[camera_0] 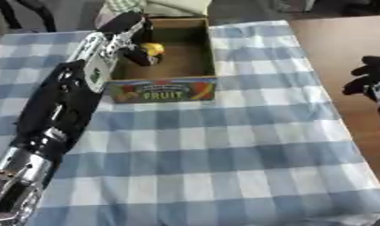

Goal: Pick up objects on the table and place them in the box.

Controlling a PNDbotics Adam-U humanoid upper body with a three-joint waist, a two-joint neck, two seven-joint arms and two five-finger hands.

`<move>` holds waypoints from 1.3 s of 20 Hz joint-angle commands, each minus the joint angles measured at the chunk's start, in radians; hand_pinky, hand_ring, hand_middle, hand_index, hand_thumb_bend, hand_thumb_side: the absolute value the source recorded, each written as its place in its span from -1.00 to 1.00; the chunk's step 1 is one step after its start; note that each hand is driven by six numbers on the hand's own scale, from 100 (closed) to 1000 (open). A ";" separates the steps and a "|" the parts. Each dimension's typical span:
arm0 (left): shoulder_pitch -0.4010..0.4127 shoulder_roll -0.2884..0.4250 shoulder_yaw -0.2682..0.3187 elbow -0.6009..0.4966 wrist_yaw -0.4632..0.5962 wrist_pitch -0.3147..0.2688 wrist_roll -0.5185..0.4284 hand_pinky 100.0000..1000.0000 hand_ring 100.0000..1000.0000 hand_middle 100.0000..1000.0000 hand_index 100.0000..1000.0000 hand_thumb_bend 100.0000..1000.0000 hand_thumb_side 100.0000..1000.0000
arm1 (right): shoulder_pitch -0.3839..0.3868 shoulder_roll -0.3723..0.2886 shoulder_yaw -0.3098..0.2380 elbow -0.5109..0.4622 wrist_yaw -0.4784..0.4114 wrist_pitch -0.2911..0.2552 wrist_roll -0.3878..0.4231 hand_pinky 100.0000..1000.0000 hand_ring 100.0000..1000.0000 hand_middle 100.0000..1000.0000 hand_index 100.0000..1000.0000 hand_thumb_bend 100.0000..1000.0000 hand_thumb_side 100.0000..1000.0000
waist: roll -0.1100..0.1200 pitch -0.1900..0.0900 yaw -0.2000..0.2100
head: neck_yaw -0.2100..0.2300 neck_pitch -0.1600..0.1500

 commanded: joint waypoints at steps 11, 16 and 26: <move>0.095 0.040 0.104 -0.244 0.103 -0.080 0.182 0.35 0.29 0.28 0.45 0.47 0.08 | -0.003 -0.011 -0.017 -0.004 -0.007 -0.002 -0.007 0.06 0.04 0.12 0.52 -1.00 -0.21 | -0.009 -0.023 0.041 | -0.026 -0.011; 0.221 0.056 0.203 -0.376 0.185 -0.120 0.264 0.30 0.24 0.24 0.42 0.34 0.10 | 0.003 -0.015 -0.025 -0.003 -0.006 -0.004 -0.014 0.06 0.04 0.12 0.52 -1.00 -0.22 | -0.011 -0.023 0.073 | -0.045 -0.015; 0.493 0.056 0.292 -0.622 0.353 0.039 0.350 0.22 0.12 0.12 0.35 0.22 0.10 | 0.009 -0.018 -0.035 -0.004 -0.003 -0.007 -0.025 0.06 0.04 0.12 0.52 -1.00 -0.21 | -0.017 -0.018 0.104 | -0.066 -0.021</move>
